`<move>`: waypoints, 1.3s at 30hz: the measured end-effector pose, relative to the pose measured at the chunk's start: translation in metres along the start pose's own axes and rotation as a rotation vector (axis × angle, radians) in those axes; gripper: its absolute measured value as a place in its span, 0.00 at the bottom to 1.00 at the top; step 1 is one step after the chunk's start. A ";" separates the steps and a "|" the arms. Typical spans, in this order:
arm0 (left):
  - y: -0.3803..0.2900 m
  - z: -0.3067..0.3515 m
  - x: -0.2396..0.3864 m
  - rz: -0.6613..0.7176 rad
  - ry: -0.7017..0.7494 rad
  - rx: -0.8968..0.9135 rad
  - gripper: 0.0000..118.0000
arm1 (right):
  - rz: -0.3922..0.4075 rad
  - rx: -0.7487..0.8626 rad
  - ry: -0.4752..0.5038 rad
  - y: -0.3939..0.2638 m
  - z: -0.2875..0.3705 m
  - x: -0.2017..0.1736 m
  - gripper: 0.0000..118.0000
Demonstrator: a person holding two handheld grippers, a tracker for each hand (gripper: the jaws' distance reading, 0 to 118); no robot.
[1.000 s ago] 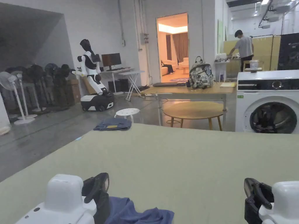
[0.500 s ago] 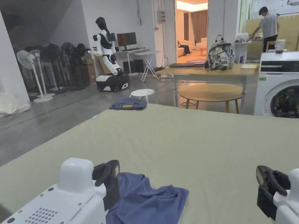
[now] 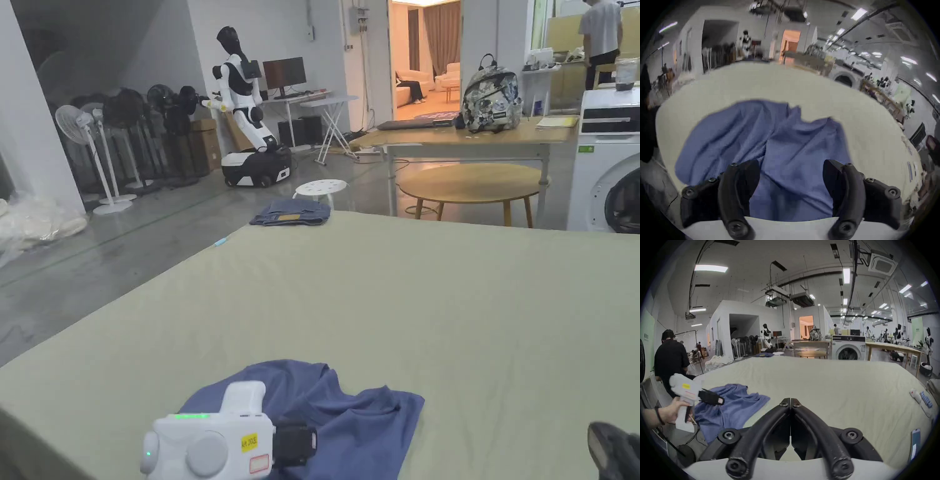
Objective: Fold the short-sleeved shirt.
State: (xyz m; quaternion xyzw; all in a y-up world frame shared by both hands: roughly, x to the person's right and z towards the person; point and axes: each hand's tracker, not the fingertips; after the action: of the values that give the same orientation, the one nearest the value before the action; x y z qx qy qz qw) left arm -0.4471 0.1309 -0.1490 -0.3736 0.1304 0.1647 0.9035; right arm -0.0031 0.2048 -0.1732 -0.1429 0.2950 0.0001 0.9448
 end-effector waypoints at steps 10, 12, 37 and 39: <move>-0.002 -0.035 0.025 -0.151 0.040 -0.084 0.01 | -0.178 -0.107 -0.080 -0.025 0.015 0.047 0.00; -0.001 -0.038 0.022 -0.098 0.048 -0.086 0.01 | -0.172 -0.108 -0.094 -0.027 0.016 0.053 0.00; 0.203 0.102 0.145 -0.246 -0.077 0.351 0.00 | -0.220 -0.017 -0.238 -0.018 0.076 0.097 0.00; 0.175 0.045 0.163 -0.260 -0.179 0.281 0.00 | -0.206 -0.023 -0.257 -0.020 0.085 0.099 0.00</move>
State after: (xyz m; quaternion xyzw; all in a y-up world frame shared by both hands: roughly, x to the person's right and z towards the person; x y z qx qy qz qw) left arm -0.3624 0.3128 -0.2876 -0.2416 0.0221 0.0597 0.9683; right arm 0.1272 0.2005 -0.1564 -0.1822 0.1555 -0.0750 0.9680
